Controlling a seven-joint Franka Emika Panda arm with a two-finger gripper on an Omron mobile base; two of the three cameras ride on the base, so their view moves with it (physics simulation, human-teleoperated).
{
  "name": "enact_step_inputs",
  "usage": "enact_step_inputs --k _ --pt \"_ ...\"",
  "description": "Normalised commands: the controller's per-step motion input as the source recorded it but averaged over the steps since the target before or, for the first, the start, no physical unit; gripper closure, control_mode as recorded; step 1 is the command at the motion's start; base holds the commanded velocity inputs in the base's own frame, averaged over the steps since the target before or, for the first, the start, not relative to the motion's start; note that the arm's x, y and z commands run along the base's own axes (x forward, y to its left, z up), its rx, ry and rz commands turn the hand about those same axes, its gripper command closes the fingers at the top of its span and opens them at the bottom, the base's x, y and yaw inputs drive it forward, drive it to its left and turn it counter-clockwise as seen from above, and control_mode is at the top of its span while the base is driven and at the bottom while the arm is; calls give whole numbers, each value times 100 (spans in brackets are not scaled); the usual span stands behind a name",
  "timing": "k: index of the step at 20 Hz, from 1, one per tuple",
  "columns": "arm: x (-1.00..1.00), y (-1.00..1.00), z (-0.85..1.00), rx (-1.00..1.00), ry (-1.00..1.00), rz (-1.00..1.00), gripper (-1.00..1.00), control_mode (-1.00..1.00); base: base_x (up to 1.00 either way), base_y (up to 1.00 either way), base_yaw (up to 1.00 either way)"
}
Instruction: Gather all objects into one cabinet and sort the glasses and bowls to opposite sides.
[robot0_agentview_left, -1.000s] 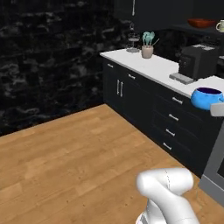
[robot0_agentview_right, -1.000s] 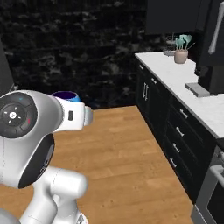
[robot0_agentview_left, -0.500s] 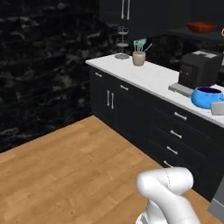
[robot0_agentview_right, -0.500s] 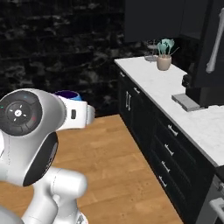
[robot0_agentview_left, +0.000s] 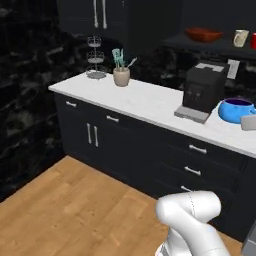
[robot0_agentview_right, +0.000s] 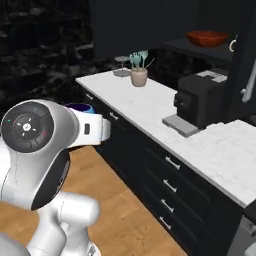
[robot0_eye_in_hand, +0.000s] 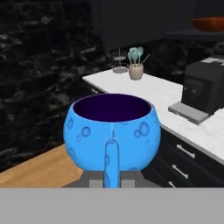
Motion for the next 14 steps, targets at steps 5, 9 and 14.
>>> enact_step_inputs --k 5,9,14 --pt "0 0 0 0 0 0 100 100 82 24 -64" --pt "0 0 0 0 0 0 100 100 68 12 -67" --pt "0 0 0 0 0 0 100 100 68 0 -63"
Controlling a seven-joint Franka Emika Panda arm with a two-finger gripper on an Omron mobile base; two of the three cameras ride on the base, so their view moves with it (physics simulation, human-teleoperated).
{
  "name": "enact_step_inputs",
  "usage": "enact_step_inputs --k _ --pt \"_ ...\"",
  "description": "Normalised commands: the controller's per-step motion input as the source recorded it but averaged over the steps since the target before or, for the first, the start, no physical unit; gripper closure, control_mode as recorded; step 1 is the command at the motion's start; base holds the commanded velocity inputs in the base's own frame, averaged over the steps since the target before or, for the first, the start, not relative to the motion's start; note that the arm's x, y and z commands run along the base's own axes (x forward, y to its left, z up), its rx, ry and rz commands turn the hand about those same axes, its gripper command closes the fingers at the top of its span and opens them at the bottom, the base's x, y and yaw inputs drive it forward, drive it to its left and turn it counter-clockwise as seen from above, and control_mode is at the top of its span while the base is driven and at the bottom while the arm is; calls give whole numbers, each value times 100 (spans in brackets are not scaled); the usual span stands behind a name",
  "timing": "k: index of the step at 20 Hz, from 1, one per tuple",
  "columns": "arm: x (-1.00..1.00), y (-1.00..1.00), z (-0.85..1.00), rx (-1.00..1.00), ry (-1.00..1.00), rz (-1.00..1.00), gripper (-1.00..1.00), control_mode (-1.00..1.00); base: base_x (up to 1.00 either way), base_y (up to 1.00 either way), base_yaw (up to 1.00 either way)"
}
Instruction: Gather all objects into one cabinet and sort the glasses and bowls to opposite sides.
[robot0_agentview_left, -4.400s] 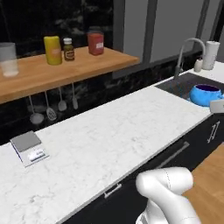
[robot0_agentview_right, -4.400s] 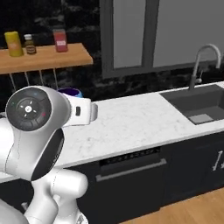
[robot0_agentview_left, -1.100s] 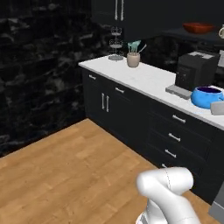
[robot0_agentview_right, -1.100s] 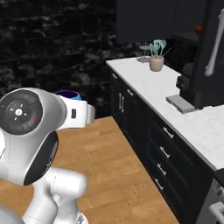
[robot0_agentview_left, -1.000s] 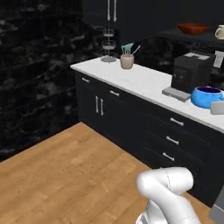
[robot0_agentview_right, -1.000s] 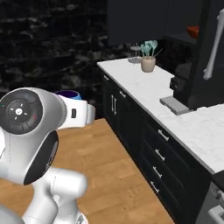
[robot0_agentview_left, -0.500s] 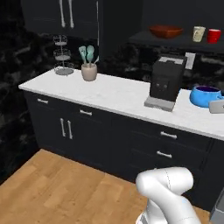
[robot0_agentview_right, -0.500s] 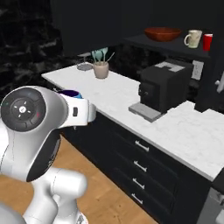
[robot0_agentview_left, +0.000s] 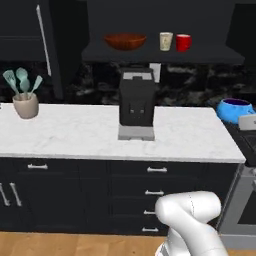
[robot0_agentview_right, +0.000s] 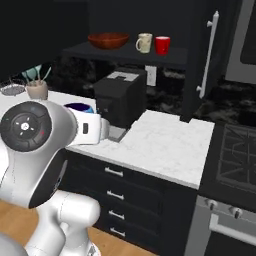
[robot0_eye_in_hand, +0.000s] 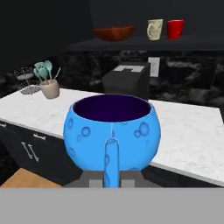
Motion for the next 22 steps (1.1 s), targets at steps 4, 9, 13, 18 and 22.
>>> enact_step_inputs --k 4,9,13,18,22 --pt "0 0 0 0 0 0 100 100 63 7 -50" --pt "0 0 0 0 0 0 100 100 27 8 -40" --pt "0 0 0 0 0 0 100 100 28 29 -29" --pt "0 0 0 0 0 0 100 100 50 40 -20" --pt "0 0 0 0 0 0 100 100 19 50 -12"
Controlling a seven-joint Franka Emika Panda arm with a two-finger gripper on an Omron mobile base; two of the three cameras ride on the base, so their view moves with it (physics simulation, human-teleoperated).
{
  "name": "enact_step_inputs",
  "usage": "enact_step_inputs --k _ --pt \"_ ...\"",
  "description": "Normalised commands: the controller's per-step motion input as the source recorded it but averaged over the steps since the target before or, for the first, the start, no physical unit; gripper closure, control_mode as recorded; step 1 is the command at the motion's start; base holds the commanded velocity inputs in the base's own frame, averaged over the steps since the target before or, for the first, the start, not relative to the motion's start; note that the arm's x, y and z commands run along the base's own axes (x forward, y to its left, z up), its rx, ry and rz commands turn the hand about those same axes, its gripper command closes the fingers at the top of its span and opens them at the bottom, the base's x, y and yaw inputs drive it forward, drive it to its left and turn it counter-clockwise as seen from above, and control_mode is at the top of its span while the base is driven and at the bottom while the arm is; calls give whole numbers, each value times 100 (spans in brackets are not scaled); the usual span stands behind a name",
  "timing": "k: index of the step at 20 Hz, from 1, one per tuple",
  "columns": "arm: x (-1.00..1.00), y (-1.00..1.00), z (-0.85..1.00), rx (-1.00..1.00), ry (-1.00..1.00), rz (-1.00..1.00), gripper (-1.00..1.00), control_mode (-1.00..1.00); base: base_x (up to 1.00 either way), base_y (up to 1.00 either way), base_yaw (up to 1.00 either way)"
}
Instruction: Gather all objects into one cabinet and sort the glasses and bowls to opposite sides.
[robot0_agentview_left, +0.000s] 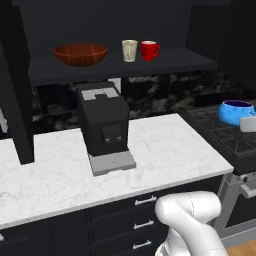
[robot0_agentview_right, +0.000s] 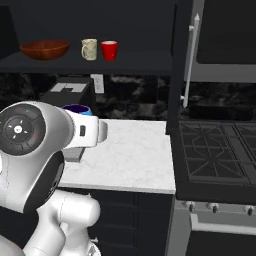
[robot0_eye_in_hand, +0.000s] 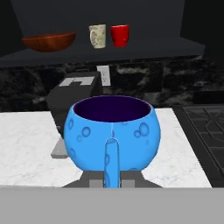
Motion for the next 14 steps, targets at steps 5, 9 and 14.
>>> enact_step_inputs --k 5,9,14 --pt "0 0 0 0 0 0 100 100 18 38 -7" --pt "0 0 0 0 0 0 100 100 52 21 -8" --pt "0 0 0 0 0 0 100 100 55 16 -3"
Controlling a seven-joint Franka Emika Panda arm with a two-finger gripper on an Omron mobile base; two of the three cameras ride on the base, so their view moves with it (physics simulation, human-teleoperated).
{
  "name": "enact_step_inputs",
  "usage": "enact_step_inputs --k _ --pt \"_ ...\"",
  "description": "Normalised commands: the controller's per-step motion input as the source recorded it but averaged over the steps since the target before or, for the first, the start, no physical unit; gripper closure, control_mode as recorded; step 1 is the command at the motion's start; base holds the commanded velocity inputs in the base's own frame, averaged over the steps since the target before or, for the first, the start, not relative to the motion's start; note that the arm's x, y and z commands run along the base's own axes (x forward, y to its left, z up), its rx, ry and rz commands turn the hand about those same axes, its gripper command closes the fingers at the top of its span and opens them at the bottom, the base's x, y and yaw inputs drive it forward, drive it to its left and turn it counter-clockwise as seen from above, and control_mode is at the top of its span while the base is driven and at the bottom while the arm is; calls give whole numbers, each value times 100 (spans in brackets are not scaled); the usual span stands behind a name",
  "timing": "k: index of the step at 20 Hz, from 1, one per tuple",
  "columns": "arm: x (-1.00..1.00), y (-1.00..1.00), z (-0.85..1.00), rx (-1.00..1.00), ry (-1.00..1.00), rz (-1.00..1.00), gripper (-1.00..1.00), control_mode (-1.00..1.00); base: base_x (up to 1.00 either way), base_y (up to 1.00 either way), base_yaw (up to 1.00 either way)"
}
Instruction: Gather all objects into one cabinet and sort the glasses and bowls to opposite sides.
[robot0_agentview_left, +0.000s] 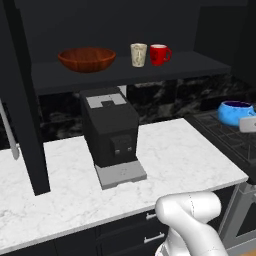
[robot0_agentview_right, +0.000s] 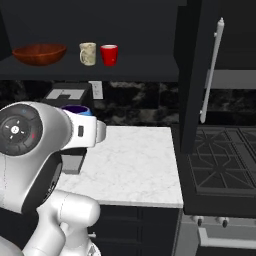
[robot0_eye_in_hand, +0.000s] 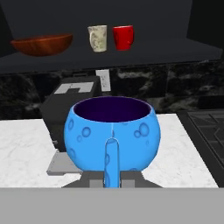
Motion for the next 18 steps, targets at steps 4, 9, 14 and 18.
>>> enact_step_inputs --k 4,9,14,18 --pt "0 0 0 0 0 0 100 100 22 10 0" --pt "0 0 0 0 0 0 100 100 29 6 0" --pt "17 19 36 0 -13 -7 100 -100 0 0 0" --pt "73 36 65 0 -15 -13 100 -100 0 0 0"
